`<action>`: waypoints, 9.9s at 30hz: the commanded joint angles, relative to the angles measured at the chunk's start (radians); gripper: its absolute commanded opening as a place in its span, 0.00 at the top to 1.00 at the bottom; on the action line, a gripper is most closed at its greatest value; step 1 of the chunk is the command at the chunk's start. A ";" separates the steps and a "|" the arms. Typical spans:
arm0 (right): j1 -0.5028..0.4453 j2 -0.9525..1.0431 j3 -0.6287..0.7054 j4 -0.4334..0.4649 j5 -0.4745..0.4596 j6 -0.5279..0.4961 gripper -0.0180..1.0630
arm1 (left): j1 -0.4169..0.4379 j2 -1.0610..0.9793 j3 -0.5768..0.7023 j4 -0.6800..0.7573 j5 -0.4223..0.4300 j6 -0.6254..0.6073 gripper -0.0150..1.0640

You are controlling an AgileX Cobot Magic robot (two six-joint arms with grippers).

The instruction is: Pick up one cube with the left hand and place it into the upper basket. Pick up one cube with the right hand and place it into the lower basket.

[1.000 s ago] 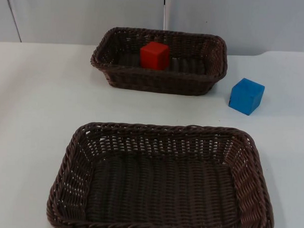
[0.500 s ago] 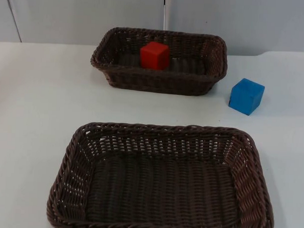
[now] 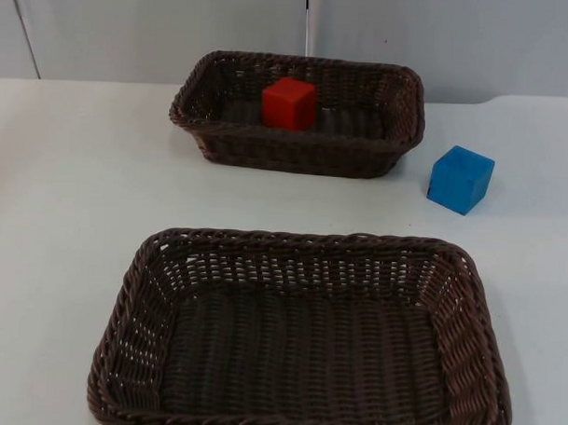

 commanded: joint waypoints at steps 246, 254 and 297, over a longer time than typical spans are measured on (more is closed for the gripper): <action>0.123 2.283 -1.018 0.542 -0.657 -1.004 0.54 | -0.004 -1.289 1.463 0.097 -0.524 0.013 0.01; 0.122 2.205 -1.018 0.513 -0.590 -0.991 0.98 | -0.004 -1.289 1.463 0.109 -0.524 0.013 0.01; 0.120 1.664 -0.848 0.211 -0.307 -0.517 0.99 | -0.004 -1.289 1.463 0.109 -0.520 0.013 0.01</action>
